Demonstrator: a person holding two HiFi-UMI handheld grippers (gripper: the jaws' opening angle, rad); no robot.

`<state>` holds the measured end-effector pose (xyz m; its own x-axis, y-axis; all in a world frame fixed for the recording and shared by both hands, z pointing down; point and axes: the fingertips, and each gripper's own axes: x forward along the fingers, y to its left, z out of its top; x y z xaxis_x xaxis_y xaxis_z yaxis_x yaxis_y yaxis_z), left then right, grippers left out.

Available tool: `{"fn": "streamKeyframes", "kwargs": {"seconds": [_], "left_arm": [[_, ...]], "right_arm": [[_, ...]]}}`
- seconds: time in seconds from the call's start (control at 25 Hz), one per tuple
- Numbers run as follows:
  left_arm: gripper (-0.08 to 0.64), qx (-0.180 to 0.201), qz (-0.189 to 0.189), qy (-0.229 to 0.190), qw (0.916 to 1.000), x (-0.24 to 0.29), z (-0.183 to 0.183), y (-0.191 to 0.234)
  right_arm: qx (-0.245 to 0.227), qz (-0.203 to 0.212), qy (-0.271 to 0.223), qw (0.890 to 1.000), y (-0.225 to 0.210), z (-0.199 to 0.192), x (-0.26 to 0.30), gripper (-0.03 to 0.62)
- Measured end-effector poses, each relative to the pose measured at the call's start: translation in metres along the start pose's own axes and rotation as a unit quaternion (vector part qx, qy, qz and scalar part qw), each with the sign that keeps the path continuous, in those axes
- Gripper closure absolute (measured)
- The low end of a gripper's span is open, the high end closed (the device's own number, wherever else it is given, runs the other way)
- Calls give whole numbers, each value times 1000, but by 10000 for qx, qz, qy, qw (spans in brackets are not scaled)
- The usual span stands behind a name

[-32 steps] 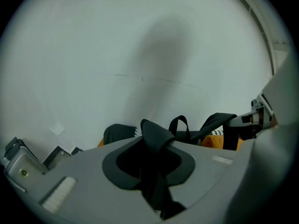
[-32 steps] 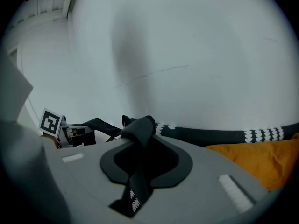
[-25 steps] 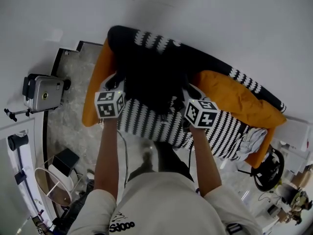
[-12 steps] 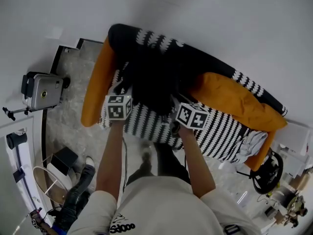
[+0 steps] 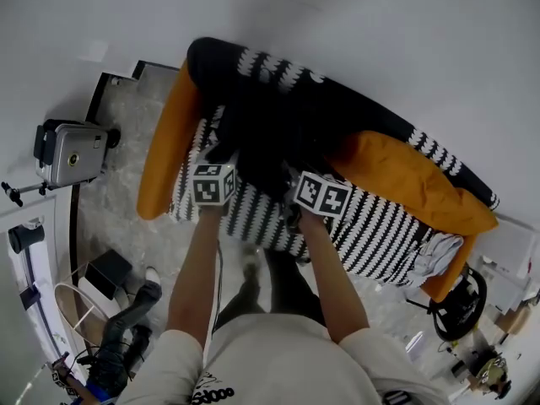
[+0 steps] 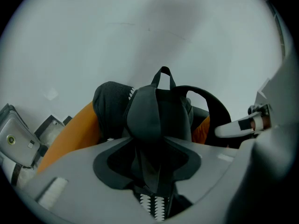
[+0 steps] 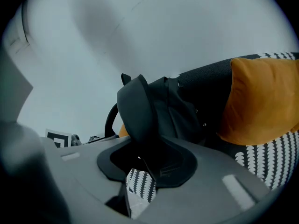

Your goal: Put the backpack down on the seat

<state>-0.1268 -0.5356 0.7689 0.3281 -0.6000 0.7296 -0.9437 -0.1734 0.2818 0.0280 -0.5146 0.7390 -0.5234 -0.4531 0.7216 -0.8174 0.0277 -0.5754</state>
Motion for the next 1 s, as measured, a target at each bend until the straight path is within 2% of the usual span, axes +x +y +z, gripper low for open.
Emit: {"fn": "streamKeyframes", "kwargs": {"seconds": [0.16,0.28,0.48,0.6,0.84,1.0], "left_arm": [[368,-112,-111,22,9999,10,-7,-4],[344,-194,-147,13,9997,11,-12,-6],[318,-619,-218,-143,9977,4,-20,-1],[316,-678,-113,-142,9975,-8,-31,7],[316,-810,22,-336,9961,-43,-37,14],[325,-697,249,-536,9958,-83,-36,26]], "right_arm": [[-71,52,46,10000,-2,0,7,430],[79,253,94,9996,1,-4,10,379],[240,348,244,9988,1,-27,4,295],[171,332,250,9990,4,-38,-4,290],[-337,135,60,9993,6,-32,-35,291],[-558,38,-206,9982,10,-25,-62,304]]}}
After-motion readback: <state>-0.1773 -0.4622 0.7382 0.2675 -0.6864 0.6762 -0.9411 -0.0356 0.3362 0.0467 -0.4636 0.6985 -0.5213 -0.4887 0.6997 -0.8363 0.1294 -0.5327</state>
